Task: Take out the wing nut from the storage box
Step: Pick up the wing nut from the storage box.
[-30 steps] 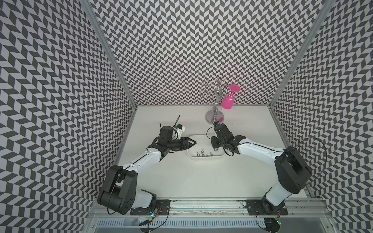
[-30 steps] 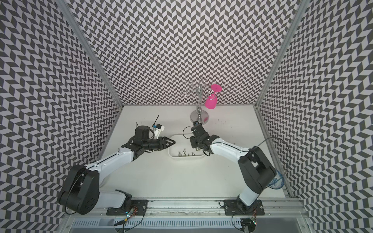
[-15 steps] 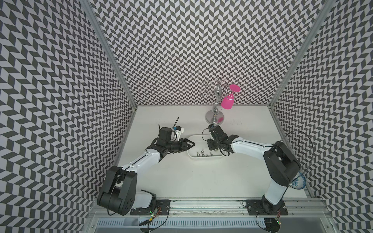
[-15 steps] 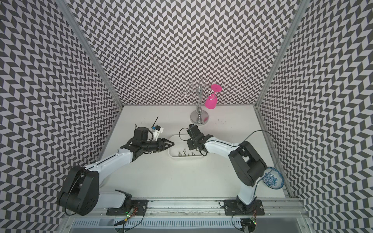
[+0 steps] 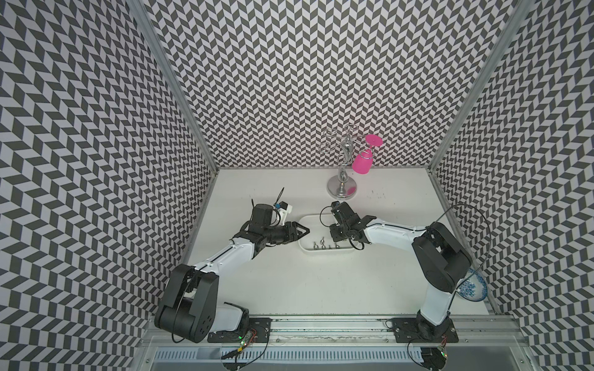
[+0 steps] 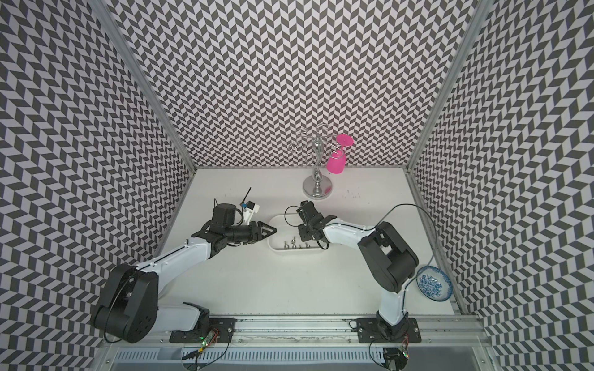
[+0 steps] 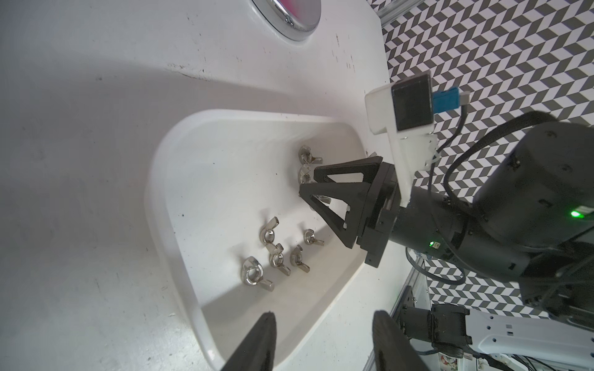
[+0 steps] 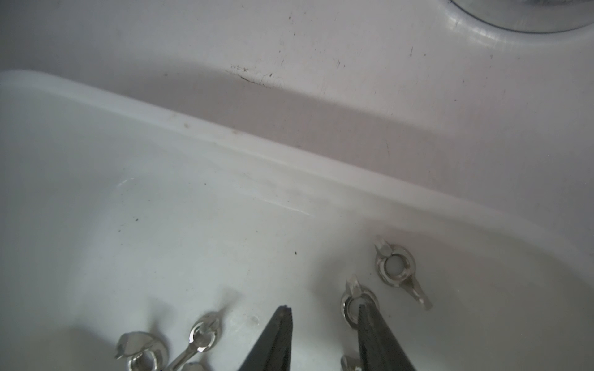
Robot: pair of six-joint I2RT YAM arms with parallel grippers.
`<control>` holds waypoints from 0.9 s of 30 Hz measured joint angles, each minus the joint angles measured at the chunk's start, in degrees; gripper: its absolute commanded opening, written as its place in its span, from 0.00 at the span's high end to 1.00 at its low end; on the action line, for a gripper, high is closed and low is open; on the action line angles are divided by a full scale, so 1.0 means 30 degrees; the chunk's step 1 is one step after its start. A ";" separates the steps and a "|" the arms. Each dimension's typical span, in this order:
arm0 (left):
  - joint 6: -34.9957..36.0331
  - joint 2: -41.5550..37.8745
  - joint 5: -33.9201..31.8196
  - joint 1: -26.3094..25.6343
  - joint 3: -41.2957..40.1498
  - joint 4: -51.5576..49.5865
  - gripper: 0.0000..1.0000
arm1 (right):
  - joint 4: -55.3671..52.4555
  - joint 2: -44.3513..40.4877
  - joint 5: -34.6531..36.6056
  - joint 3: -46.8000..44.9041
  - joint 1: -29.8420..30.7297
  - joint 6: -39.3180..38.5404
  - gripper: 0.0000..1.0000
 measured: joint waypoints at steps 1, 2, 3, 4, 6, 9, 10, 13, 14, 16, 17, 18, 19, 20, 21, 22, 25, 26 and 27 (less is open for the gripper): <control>0.0022 0.0000 0.0015 0.0000 0.0000 0.0000 0.48 | 0.0000 0.0029 0.0015 0.0029 0.0000 0.0000 0.61; 0.0029 0.0000 0.0022 0.0007 0.0000 0.0000 0.48 | 0.0029 0.0051 0.0044 0.0044 0.0000 0.0000 0.61; 0.0051 0.0000 0.0036 0.0007 0.0000 -0.0007 0.48 | 0.0022 0.0095 0.0058 0.0066 0.0000 0.0000 0.61; 0.0080 0.0000 0.0051 0.0007 0.0000 0.0000 0.48 | 0.0022 0.0175 0.0080 0.0102 0.0000 0.0000 0.61; 0.0109 0.0000 0.0066 0.0007 0.0000 -0.0007 0.48 | 0.0015 0.0393 0.0124 0.0226 0.0000 -0.0007 0.61; 0.0153 0.0000 0.0073 0.0044 0.0000 -0.0007 0.48 | 0.0022 0.0729 0.0197 0.0466 0.0000 -0.0015 0.61; 0.0160 -0.0007 0.0073 0.0044 0.0000 -0.0007 0.48 | 0.0022 0.0801 0.0204 0.0517 0.0000 -0.0015 0.61; 0.0160 0.0000 0.0073 0.0058 0.0000 -0.0007 0.48 | 0.0015 0.0896 0.0270 0.0634 0.0000 -0.0022 0.61; 0.0160 0.0000 0.0073 0.0073 0.0000 -0.0007 0.48 | 0.0007 0.0896 0.0284 0.0663 0.0000 -0.0022 0.61; 0.0160 0.0000 0.0073 0.0095 0.0000 -0.0007 0.48 | 0.0007 0.0896 0.0335 0.0707 0.0000 -0.0036 0.61; 0.0160 0.0000 0.0080 0.0109 0.0000 -0.0007 0.48 | 0.0015 0.0896 0.0357 0.0714 0.0000 -0.0036 0.61; 0.0168 0.0000 0.0080 0.0124 0.0000 -0.0007 0.48 | 0.0007 0.0896 0.0372 0.0714 0.0000 -0.0044 0.61; 0.0160 0.0000 0.0080 0.0124 0.0000 -0.0007 0.48 | 0.0007 0.0918 0.0401 0.0714 0.0000 -0.0051 0.62; 0.0160 0.0000 0.0080 0.0124 0.0000 -0.0007 0.48 | 0.0007 0.0947 0.0408 0.0721 0.0000 -0.0066 0.62; 0.0160 0.0000 0.0080 0.0124 0.0000 -0.0007 0.48 | 0.0000 0.1013 0.0415 0.0750 0.0000 -0.0117 0.63; 0.0160 0.0000 0.0087 0.0124 0.0000 -0.0007 0.48 | 0.0007 0.1086 0.0423 0.0765 0.0000 -0.0182 0.64; 0.0160 0.0000 0.0087 0.0124 0.0000 -0.0007 0.48 | 0.0015 0.1282 0.0532 0.0823 0.0000 -0.0321 0.66; 0.0160 -0.0007 0.0087 0.0124 0.0000 -0.0007 0.48 | 0.0022 0.1311 0.0568 0.0860 -0.0007 -0.0342 0.67; 0.0160 0.0000 0.0087 0.0124 0.0000 -0.0007 0.48 | 0.0015 0.1341 0.0605 0.0889 -0.0015 -0.0364 0.67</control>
